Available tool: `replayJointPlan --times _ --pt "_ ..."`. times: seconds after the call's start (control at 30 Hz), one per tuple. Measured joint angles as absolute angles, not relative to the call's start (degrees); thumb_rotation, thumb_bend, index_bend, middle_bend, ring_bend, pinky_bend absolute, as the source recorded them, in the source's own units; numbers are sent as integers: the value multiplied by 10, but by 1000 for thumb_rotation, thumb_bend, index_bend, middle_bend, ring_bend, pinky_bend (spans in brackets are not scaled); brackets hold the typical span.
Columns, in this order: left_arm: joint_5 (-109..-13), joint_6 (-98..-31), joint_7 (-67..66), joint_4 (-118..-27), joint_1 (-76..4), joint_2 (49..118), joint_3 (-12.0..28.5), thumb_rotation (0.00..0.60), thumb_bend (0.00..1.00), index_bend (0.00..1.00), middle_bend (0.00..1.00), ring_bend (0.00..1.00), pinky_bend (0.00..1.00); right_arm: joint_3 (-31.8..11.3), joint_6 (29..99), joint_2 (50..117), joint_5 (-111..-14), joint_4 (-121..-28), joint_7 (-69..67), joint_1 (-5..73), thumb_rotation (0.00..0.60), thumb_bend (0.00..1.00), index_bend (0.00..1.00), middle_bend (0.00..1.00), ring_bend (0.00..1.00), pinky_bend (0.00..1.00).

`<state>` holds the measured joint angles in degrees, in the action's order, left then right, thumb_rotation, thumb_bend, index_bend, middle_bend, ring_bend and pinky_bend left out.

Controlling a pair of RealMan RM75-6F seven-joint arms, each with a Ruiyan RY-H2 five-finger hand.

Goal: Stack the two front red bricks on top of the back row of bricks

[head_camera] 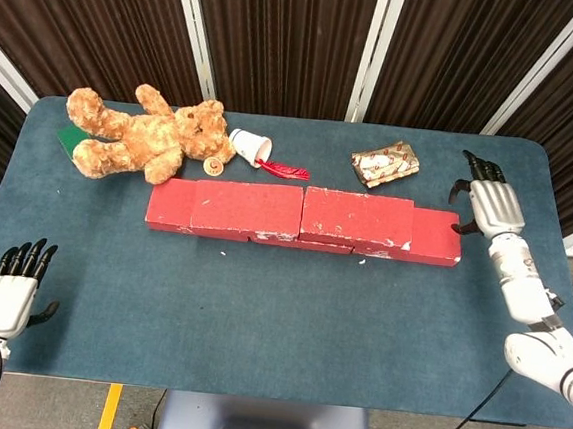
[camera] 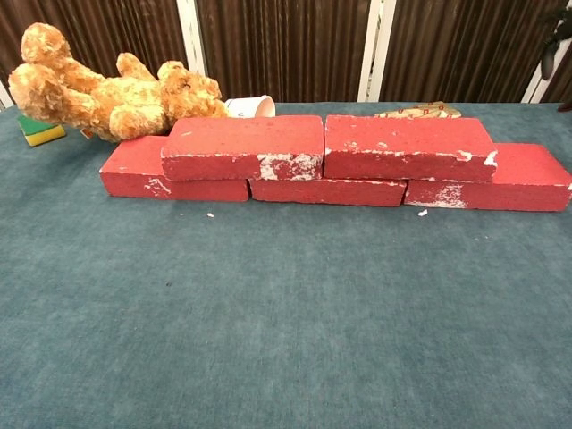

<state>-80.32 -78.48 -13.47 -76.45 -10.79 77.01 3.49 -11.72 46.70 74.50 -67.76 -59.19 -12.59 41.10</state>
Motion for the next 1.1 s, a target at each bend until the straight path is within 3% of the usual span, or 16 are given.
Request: replayJointPlan --times 0.4,0.67,1.1 --pt "-801 -788 -131 -763 -106 767 36 600 250 0 0 0 100 -110 390 861 -685 -460 -127 446 600 269 644 57 0 7" --pt "-801 -789 -126 -764 -105 763 37 600 250 0 0 0 100 -115 363 874 -675 -450 -101 458 600 456 627 57 0 1" --pt "-800 -787 -126 -766 -105 763 36 600 249 0 0 0 100 -126 361 893 -658 -449 -62 465 600 460 627 57 0 0"
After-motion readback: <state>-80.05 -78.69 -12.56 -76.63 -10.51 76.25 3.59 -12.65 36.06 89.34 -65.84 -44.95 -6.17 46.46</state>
